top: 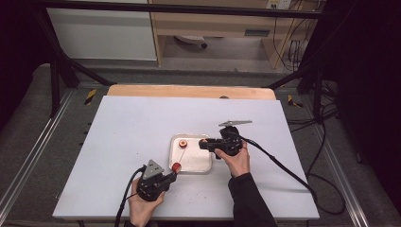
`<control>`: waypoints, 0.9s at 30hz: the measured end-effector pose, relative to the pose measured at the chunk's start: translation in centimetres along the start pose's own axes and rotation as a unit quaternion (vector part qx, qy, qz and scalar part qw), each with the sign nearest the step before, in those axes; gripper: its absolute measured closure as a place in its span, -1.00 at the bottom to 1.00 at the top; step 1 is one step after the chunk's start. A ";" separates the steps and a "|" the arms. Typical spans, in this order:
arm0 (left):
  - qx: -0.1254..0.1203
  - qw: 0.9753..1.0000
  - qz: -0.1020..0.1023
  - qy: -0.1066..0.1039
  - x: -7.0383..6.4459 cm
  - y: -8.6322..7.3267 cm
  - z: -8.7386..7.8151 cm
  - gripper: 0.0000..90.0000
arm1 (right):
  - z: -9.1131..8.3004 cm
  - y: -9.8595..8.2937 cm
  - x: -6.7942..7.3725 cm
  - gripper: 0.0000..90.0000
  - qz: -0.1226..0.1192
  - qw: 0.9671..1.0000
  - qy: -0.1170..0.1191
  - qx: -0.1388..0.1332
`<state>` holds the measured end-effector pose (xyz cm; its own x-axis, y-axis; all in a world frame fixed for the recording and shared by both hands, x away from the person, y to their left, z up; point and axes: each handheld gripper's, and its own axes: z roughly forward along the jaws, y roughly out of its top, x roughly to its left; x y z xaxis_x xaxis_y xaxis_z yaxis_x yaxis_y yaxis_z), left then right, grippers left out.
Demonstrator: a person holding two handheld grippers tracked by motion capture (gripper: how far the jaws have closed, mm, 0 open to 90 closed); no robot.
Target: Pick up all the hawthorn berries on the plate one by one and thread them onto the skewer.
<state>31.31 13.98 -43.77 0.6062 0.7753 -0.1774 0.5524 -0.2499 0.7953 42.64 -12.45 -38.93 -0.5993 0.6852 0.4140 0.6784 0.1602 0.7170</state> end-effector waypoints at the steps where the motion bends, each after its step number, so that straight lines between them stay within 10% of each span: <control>1: -0.001 1.000 0.000 0.000 -0.1 0.0 0.1 0.96 | -0.3 -0.3 -0.2 0.35 0.007 1.000 0.002 -0.011; 11: -0.007 1.000 -0.012 -0.005 -1.7 0.5 1.1 0.96 | -1.5 -2.4 -1.0 0.35 0.050 0.995 0.014 -0.086; 27: -0.015 0.999 -0.035 -0.011 -3.9 1.0 2.4 0.96 | -1.1 -3.4 -0.3 0.35 0.105 0.977 0.037 -0.182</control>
<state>30.92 9.28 -43.66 0.5793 0.7777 -0.2444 0.5760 -0.1784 0.7978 40.05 -13.96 -40.84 -0.5012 0.6197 0.6039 0.6022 -0.2514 0.7577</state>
